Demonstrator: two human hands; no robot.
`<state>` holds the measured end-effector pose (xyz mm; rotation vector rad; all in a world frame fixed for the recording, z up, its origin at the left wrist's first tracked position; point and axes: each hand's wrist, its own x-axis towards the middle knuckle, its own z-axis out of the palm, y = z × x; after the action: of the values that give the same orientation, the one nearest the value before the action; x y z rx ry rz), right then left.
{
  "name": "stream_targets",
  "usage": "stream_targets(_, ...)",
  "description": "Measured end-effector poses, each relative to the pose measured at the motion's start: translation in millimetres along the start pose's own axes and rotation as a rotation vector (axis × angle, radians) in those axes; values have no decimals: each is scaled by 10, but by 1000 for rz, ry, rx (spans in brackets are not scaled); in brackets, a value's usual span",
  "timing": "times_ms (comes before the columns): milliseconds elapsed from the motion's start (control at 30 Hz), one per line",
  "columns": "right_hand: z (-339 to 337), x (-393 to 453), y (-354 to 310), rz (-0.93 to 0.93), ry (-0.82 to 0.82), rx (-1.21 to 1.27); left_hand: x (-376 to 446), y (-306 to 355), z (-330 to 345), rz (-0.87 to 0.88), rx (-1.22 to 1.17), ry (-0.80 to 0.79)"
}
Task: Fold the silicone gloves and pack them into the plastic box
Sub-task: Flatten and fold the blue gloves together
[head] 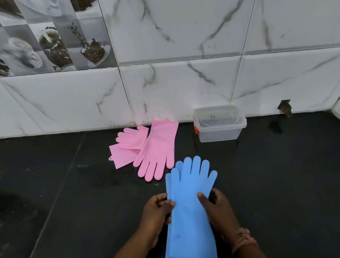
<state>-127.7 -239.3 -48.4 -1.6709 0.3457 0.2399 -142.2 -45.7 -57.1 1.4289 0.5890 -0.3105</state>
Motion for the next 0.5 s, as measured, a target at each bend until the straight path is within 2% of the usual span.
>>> stream_targets(100, 20, 21, -9, -33, -69, 2, -5, 11, 44, 33, 54, -33)
stream_targets(233, 39, 85, 2, -55, -69, 88, -12, 62, 189, 74, 147, -34)
stream_targets(400, 59, 124, 103, -48, -120, 306, -14, 86, 186, 140, 4, -32)
stream_targets(500, 95, 134, 143, -81, -159, 323, -50, 19, 187, 190, -30, -7)
